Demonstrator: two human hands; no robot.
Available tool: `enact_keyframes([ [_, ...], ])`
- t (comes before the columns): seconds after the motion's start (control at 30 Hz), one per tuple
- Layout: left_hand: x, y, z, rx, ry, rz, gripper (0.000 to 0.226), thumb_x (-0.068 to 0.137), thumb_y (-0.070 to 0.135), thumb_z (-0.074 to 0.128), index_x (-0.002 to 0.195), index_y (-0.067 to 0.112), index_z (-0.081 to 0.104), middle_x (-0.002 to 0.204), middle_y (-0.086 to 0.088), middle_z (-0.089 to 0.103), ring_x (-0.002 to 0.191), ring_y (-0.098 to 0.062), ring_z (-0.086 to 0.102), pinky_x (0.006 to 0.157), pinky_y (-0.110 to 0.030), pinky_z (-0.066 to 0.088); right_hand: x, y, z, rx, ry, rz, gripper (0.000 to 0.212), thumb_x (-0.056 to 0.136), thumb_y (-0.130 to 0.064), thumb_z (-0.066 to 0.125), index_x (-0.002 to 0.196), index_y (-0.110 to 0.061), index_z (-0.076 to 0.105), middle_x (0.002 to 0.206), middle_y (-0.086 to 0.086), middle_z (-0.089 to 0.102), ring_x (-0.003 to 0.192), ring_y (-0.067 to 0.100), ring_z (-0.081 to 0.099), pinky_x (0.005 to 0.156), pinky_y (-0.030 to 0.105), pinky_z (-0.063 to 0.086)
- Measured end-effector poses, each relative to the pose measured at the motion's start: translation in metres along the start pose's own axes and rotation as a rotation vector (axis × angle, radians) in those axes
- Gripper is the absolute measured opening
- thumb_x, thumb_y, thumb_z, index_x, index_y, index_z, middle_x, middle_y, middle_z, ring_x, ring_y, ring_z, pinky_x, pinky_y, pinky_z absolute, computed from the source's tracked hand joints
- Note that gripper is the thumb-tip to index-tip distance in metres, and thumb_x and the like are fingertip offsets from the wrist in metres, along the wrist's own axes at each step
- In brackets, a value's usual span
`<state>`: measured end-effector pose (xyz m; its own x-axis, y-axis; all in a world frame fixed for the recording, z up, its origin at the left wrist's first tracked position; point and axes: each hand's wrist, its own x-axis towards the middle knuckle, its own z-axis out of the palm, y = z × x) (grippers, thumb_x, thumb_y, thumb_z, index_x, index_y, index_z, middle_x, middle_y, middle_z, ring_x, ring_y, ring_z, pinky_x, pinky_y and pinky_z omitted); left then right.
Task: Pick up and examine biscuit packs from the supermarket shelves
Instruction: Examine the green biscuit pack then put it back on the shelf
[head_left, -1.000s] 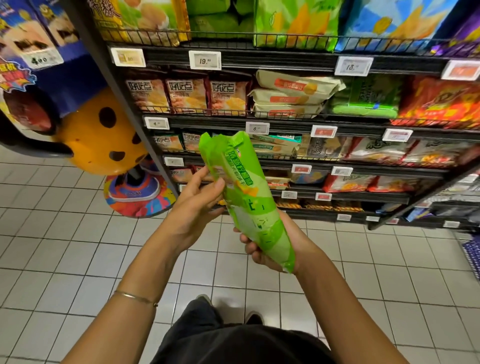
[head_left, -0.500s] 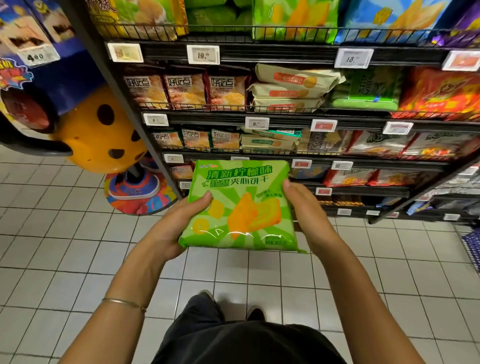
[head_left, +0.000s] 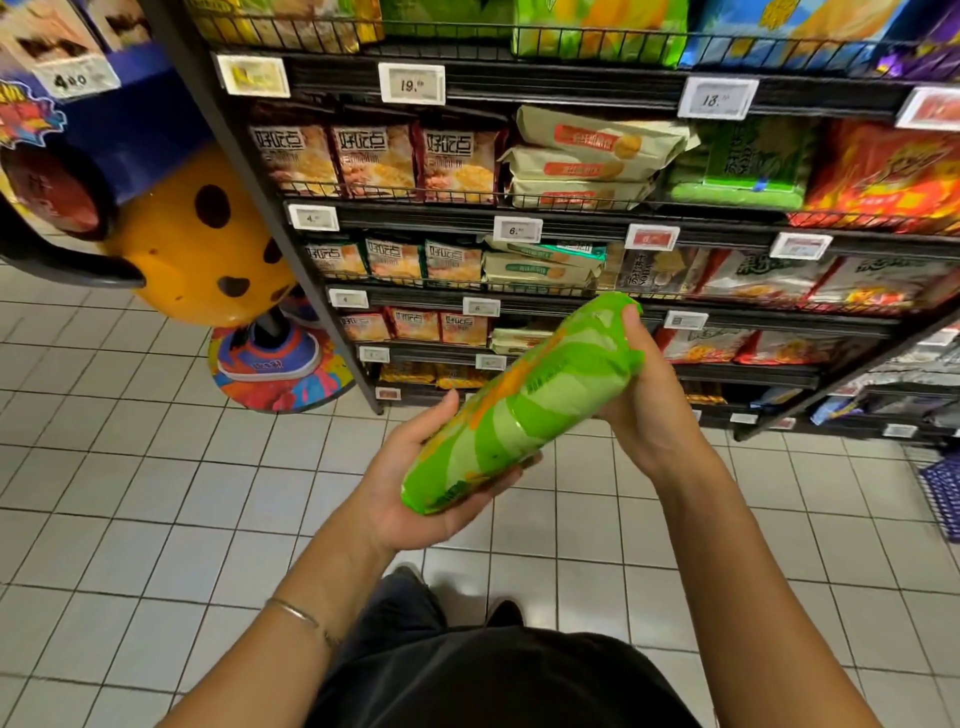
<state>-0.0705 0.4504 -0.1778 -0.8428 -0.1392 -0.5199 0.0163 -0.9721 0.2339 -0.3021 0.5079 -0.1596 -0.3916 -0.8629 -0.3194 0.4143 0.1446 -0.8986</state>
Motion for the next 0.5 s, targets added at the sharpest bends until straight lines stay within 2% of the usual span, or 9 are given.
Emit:
enact_keyframes([
  [0.07,0.003,-0.008,0.0,-0.024,-0.01,-0.025,0.072,0.09,0.064,0.057,0.131,0.007,0.071,0.141,-0.024,0.062,0.121,-0.032,0.066,0.097,-0.033,0.049,0.001,-0.004,0.0,-0.118,0.055,0.0,0.075,0.082,-0.077,0.055,0.137,-0.025,0.063,0.127,0.002,0.074,0.116,0.022,0.071,0.095,0.048,0.057],
  [0.1,0.004,-0.011,0.0,-0.082,-0.013,-0.039,0.077,0.095,0.067,0.05,0.135,0.004,0.068,0.147,-0.027,0.056,0.129,-0.035,0.061,0.101,-0.033,0.044,0.001,-0.005,0.001,-0.147,0.075,0.015,0.079,0.078,-0.081,0.056,0.136,-0.028,0.063,0.125,0.0,0.075,0.113,0.019,0.072,0.096,0.047,0.057],
  [0.23,0.009,-0.019,-0.001,-0.199,0.006,0.03,0.086,0.099,0.07,0.048,0.154,0.005,0.047,0.161,-0.028,0.038,0.147,-0.053,0.038,0.114,-0.057,0.036,-0.002,-0.007,0.006,-0.238,0.164,0.053,0.089,0.061,-0.092,0.056,0.128,-0.033,0.065,0.115,-0.005,0.077,0.1,0.016,0.076,0.067,0.032,0.063],
  [0.27,0.009,-0.019,-0.001,-0.208,-0.002,0.047,0.087,0.098,0.072,0.048,0.157,0.008,0.042,0.163,-0.026,0.035,0.149,-0.054,0.033,0.119,-0.058,0.032,-0.003,-0.006,0.006,-0.249,0.186,0.057,0.09,0.06,-0.093,0.056,0.127,-0.033,0.065,0.113,-0.005,0.077,0.1,0.016,0.076,0.065,0.032,0.063],
  [0.33,0.007,-0.02,-0.003,-0.196,0.005,0.06,0.093,0.096,0.076,0.047,0.16,0.009,0.037,0.165,-0.026,0.03,0.153,-0.052,0.023,0.128,-0.056,0.017,-0.005,-0.005,0.004,-0.262,0.198,0.073,0.089,0.061,-0.096,0.054,0.126,-0.036,0.067,0.115,-0.005,0.077,0.105,0.018,0.074,0.075,0.041,0.066],
  [0.4,0.004,-0.02,-0.004,-0.154,0.024,0.089,0.095,0.095,0.071,0.052,0.16,0.004,0.035,0.165,-0.03,0.026,0.157,-0.047,0.017,0.131,-0.046,0.007,-0.008,-0.007,0.001,-0.296,0.186,0.086,0.094,0.058,-0.102,0.052,0.125,-0.039,0.068,0.118,-0.005,0.076,0.11,0.021,0.072,0.087,0.048,0.064],
  [0.43,0.004,-0.021,-0.006,-0.134,0.039,0.108,0.091,0.095,0.061,0.061,0.158,0.0,0.036,0.164,-0.033,0.026,0.156,-0.045,0.022,0.13,-0.041,0.015,-0.009,-0.008,-0.001,-0.311,0.18,0.095,0.102,0.052,-0.105,0.052,0.129,-0.039,0.065,0.123,-0.004,0.074,0.113,0.021,0.071,0.09,0.05,0.062],
  [0.47,0.005,-0.021,-0.007,-0.124,0.051,0.119,0.087,0.093,0.048,0.069,0.156,-0.004,0.038,0.163,-0.036,0.025,0.149,-0.047,0.037,0.123,-0.039,0.034,-0.01,-0.009,-0.002,-0.326,0.179,0.1,0.112,0.046,-0.107,0.053,0.135,-0.038,0.062,0.129,-0.003,0.07,0.117,0.022,0.069,0.093,0.051,0.061],
  [0.5,0.007,-0.022,-0.008,-0.12,0.04,0.132,0.085,0.092,0.04,0.072,0.155,-0.007,0.039,0.163,-0.037,0.023,0.132,-0.047,0.056,0.105,-0.04,0.054,-0.011,-0.01,-0.003,-0.343,0.176,0.103,0.119,0.043,-0.107,0.053,0.139,-0.038,0.059,0.136,-0.002,0.066,0.12,0.023,0.066,0.094,0.052,0.06],
])
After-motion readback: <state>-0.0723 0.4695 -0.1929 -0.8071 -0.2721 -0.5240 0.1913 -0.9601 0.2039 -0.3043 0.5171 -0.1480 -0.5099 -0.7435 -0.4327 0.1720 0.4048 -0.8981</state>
